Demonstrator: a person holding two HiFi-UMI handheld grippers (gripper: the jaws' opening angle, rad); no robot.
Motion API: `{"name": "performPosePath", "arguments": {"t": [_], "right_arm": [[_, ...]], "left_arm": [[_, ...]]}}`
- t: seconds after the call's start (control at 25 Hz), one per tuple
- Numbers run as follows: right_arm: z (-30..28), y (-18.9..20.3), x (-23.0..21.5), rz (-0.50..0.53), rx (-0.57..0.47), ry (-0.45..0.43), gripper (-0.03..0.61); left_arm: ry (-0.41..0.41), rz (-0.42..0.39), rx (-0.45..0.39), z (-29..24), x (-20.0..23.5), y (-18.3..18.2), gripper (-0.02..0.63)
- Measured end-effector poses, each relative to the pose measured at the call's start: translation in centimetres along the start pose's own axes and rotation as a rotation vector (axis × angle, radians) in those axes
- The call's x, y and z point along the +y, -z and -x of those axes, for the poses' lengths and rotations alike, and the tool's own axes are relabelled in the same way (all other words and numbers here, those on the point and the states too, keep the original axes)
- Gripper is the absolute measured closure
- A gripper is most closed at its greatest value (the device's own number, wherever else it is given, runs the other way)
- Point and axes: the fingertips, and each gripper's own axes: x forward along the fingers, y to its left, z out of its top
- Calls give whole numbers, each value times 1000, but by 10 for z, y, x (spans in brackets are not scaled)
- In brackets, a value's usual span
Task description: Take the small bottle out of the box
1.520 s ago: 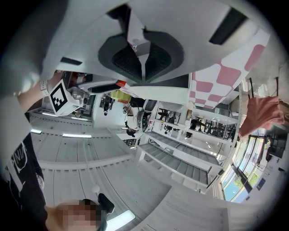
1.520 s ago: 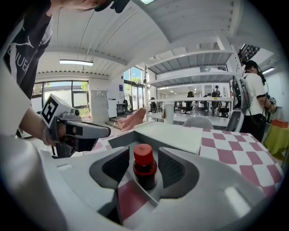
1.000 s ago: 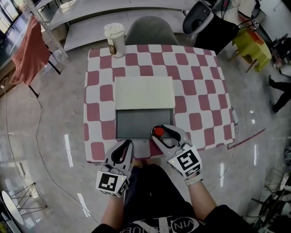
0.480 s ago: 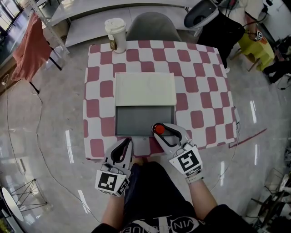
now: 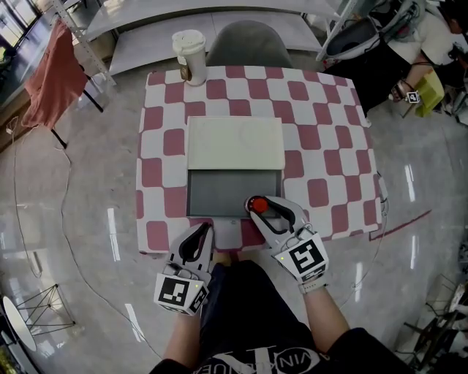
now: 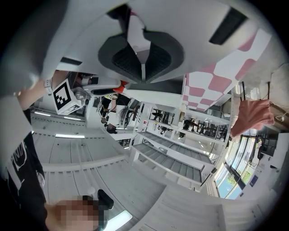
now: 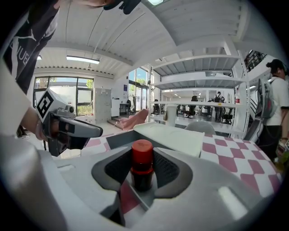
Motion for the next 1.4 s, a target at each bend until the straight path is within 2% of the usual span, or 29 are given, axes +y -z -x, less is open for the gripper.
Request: {"name": "performPosePath", "arguments": {"t": [1.4], "right_arm": [[34,-62,-17,-31,-106,25,437]], "left_arm": [[-8,-20,-117,9,-3,-62,592]]}}
